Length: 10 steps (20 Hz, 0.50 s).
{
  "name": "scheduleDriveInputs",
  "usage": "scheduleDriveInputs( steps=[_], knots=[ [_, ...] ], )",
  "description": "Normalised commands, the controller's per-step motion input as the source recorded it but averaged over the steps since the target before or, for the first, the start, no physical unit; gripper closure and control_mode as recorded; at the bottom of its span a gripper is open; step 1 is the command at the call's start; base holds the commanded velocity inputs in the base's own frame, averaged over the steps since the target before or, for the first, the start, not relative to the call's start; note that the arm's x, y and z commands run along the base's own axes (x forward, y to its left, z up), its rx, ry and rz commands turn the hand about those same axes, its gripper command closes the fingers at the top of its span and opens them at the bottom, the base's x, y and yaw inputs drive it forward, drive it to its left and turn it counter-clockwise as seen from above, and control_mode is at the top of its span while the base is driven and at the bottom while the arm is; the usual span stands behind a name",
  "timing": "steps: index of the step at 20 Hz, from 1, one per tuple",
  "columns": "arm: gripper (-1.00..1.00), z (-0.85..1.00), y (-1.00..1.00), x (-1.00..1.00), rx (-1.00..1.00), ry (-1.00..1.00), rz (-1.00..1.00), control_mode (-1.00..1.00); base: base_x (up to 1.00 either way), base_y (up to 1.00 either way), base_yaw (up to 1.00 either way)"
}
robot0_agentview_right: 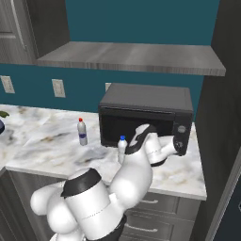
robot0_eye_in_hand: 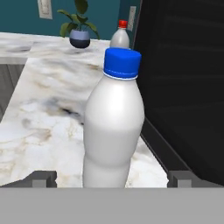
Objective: Take the bottled waters from the counter and place them in the freezer to freeze. Close the freezer door after placing the bottles.
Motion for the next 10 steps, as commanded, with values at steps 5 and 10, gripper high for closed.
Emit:
scheduleDriveInputs(
  steps=[5,10],
  knots=[
    [-1.00,0.00,0.08,0.00,0.00,0.00,0.00,-1.00,0.00,0.00,0.00],
    [-1.00,0.00,0.07,0.06,0.01,0.01,0.00,-1.00,0.00,0.00,0.00]
  ],
)
